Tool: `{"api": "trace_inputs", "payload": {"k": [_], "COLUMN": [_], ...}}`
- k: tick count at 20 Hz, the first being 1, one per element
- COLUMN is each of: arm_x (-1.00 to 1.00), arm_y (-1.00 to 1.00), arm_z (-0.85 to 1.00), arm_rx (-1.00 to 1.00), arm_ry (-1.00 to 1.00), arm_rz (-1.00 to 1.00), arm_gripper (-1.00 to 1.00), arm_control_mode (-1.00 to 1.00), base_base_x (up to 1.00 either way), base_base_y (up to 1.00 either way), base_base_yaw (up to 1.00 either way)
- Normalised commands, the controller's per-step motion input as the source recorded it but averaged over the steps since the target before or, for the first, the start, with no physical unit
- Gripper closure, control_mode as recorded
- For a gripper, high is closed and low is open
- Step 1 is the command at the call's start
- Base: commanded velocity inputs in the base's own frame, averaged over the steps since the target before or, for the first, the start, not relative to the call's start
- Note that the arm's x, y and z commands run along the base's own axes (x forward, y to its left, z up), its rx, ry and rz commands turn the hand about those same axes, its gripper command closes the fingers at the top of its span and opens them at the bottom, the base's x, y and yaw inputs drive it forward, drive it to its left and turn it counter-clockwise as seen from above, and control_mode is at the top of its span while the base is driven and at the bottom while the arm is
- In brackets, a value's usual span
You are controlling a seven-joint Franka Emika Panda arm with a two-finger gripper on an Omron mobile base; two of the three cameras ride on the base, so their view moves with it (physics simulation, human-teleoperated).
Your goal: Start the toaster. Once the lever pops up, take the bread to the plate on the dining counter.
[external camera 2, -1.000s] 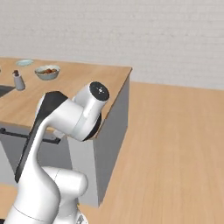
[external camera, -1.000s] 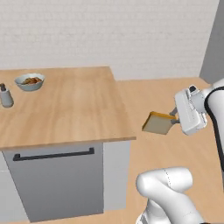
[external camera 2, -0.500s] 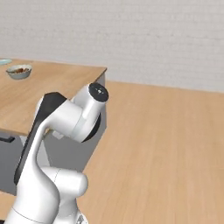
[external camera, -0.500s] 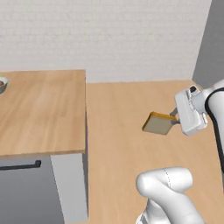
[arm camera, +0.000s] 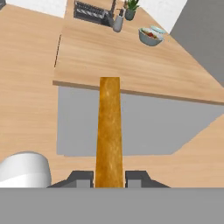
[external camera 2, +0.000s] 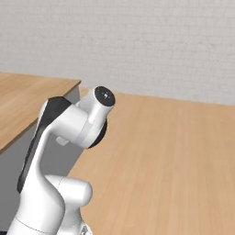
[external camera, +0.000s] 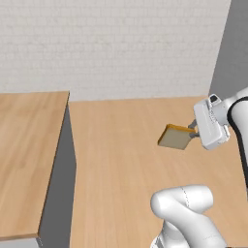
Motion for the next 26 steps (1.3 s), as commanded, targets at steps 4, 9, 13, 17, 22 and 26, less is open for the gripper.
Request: {"api": "trace_inputs", "payload": {"k": [4, 9, 13, 17, 22, 26], "arm_x": [0.00, 0.00, 0.00, 0.00, 0.00, 0.00], "arm_y": [0.00, 0.00, 0.00, 0.00, 0.00, 0.00], "arm_z": [0.00, 0.00, 0.00, 0.00, 0.00, 0.00], "arm_rx": [0.00, 0.00, 0.00, 0.00, 0.00, 0.00], "arm_ry": [0.00, 0.00, 0.00, 0.00, 0.00, 0.00], "arm_rz": [0.00, 0.00, 0.00, 0.00, 0.00, 0.00], "arm_gripper": [1.00, 1.00, 1.00, 1.00, 1.00, 1.00], "arm_control_mode": [1.00, 1.00, 1.00, 1.00, 1.00, 1.00], "base_base_x": [1.00, 1.00, 1.00, 1.00, 1.00, 1.00], "base_base_y": [-0.30, -0.10, -0.09, -0.10, -0.14, -0.23], "base_base_yaw": [-0.05, -0.02, 0.00, 0.00, 0.00, 0.00]}}
